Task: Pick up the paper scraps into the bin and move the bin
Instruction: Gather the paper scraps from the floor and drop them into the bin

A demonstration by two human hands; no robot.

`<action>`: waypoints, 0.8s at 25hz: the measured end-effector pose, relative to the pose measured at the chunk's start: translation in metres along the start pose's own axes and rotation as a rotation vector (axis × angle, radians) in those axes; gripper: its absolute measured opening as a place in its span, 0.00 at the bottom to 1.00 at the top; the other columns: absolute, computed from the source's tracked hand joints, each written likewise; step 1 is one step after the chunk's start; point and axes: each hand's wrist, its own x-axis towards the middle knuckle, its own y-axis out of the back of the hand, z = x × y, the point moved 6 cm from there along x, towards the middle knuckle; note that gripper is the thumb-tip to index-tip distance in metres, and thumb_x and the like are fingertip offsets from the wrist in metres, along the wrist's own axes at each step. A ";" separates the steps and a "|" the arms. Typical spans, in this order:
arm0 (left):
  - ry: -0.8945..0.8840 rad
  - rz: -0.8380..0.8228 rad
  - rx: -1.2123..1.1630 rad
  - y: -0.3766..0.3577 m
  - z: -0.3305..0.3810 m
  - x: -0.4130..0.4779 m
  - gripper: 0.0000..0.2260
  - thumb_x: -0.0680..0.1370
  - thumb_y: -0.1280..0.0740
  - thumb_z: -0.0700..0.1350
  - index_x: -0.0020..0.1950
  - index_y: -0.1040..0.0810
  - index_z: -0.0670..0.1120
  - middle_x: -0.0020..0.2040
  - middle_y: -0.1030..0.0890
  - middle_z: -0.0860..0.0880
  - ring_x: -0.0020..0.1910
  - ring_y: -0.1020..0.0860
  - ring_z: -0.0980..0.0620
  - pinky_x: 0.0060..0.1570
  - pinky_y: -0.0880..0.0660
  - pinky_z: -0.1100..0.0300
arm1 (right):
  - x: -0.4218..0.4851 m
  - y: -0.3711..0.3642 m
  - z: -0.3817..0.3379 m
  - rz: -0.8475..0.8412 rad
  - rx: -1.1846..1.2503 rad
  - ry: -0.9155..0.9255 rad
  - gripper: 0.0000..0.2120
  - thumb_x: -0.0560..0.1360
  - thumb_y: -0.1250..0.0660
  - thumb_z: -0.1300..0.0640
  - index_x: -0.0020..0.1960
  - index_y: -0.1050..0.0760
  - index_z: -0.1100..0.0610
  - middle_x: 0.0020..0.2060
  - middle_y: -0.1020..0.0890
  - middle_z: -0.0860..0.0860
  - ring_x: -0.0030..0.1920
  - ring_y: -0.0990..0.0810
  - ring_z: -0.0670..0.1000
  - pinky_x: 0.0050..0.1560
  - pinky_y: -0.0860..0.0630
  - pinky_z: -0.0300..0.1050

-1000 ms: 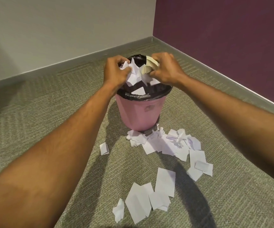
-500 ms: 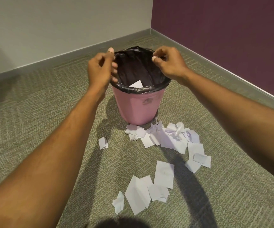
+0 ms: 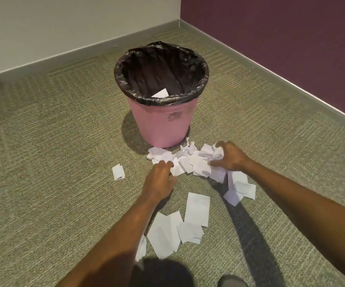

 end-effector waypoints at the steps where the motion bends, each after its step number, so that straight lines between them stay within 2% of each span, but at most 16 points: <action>1: -0.020 -0.033 0.064 -0.010 0.001 0.004 0.21 0.76 0.33 0.47 0.69 0.30 0.45 0.59 0.24 0.42 0.57 0.25 0.41 0.53 0.25 0.49 | 0.003 -0.016 0.006 -0.076 -0.100 0.000 0.45 0.67 0.24 0.40 0.76 0.39 0.55 0.72 0.35 0.63 0.68 0.31 0.64 0.65 0.28 0.55; 3: -0.007 -0.044 0.182 -0.020 -0.001 0.019 0.30 0.74 0.30 0.50 0.73 0.37 0.47 0.65 0.29 0.41 0.63 0.29 0.40 0.61 0.28 0.46 | 0.012 -0.036 0.011 -0.136 -0.245 0.009 0.57 0.62 0.24 0.34 0.80 0.52 0.50 0.78 0.48 0.61 0.75 0.41 0.66 0.69 0.34 0.62; 6: 0.101 -0.006 0.254 -0.016 -0.019 0.050 0.38 0.70 0.27 0.58 0.74 0.41 0.48 0.71 0.35 0.38 0.71 0.36 0.38 0.68 0.34 0.40 | 0.030 -0.053 0.006 -0.177 -0.355 0.064 0.62 0.60 0.24 0.31 0.79 0.61 0.45 0.79 0.60 0.57 0.78 0.54 0.66 0.70 0.41 0.71; 10: 0.166 -0.162 0.324 -0.026 -0.041 0.071 0.49 0.64 0.30 0.71 0.76 0.48 0.53 0.76 0.43 0.37 0.75 0.43 0.35 0.68 0.40 0.33 | 0.047 -0.064 -0.009 -0.233 -0.459 0.131 0.62 0.60 0.24 0.33 0.79 0.62 0.43 0.79 0.63 0.56 0.78 0.53 0.66 0.69 0.42 0.72; 12: 0.184 -0.271 0.322 -0.038 -0.050 0.072 0.51 0.63 0.32 0.74 0.77 0.53 0.55 0.78 0.49 0.37 0.76 0.48 0.34 0.68 0.42 0.31 | 0.051 -0.067 -0.011 -0.251 -0.480 0.126 0.58 0.64 0.23 0.38 0.79 0.58 0.44 0.79 0.60 0.56 0.77 0.49 0.66 0.68 0.37 0.70; 14: 0.186 -0.342 0.315 -0.046 -0.056 0.072 0.50 0.65 0.33 0.73 0.78 0.55 0.57 0.79 0.53 0.38 0.77 0.51 0.34 0.68 0.44 0.30 | 0.049 -0.070 -0.011 -0.231 -0.500 0.137 0.50 0.68 0.24 0.45 0.79 0.52 0.48 0.78 0.52 0.58 0.74 0.41 0.66 0.64 0.31 0.65; 17: 0.159 -0.265 0.347 -0.040 -0.060 0.075 0.42 0.70 0.35 0.69 0.77 0.51 0.57 0.76 0.43 0.37 0.73 0.41 0.35 0.65 0.35 0.34 | 0.041 -0.070 -0.014 -0.094 -0.453 0.222 0.33 0.73 0.29 0.54 0.73 0.40 0.55 0.69 0.36 0.60 0.66 0.31 0.65 0.53 0.24 0.58; 20: 0.103 -0.239 0.415 -0.035 -0.060 0.080 0.37 0.74 0.36 0.66 0.77 0.46 0.56 0.69 0.33 0.38 0.65 0.34 0.37 0.59 0.29 0.40 | 0.032 -0.069 -0.018 -0.020 -0.404 0.292 0.27 0.74 0.33 0.61 0.71 0.36 0.56 0.63 0.31 0.60 0.61 0.27 0.64 0.47 0.25 0.54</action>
